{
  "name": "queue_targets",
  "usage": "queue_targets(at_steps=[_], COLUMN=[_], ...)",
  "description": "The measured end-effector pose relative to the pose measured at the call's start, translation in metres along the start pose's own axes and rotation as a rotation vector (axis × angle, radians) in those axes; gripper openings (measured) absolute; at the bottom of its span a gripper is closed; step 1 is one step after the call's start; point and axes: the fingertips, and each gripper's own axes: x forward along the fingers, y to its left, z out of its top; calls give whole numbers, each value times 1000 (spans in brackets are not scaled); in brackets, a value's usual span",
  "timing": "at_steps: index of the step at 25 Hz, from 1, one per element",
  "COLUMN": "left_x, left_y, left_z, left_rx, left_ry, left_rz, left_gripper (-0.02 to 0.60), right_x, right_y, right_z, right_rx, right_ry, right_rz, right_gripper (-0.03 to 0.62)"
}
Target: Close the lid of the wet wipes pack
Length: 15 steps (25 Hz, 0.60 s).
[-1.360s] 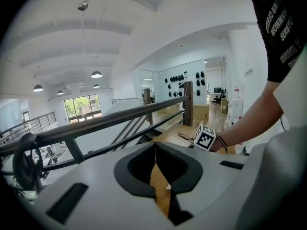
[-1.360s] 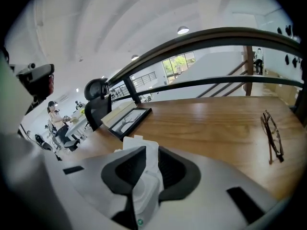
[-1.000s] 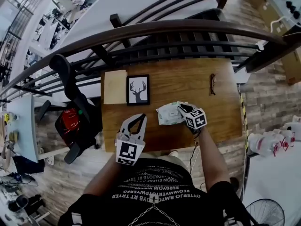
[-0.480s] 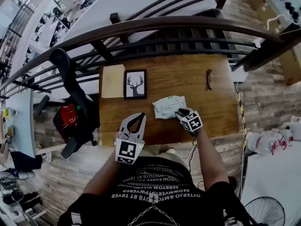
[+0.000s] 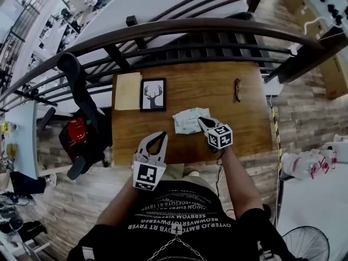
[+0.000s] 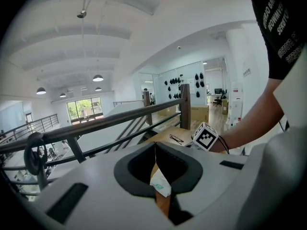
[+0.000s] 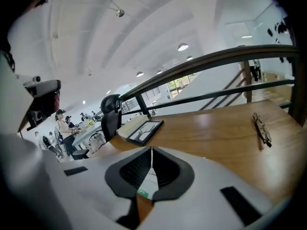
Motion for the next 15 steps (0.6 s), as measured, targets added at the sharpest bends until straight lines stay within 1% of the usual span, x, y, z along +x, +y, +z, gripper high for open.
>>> queue_targets(at_steps=[3,7,10,15], left_x=[-3,-8,-12,-13], left_y=[0,0,0,-5], left_z=[1,-3,-5,-3], left_rx=[-1,-6,-9,-2], left_ry=[-5,1,11,11], left_rz=[9,23,26,19], left_gripper=[28,28,28,28], right_x=[14,30,31,36], right_y=[-4,-5,-4,-7], right_z=[-6,-30,-47,-72], right_rx=[4,-11,-21,-67], right_ry=[57,159,200,266], right_rz=[-39,-62,-77,-116], right_gripper=[15,15,15,15])
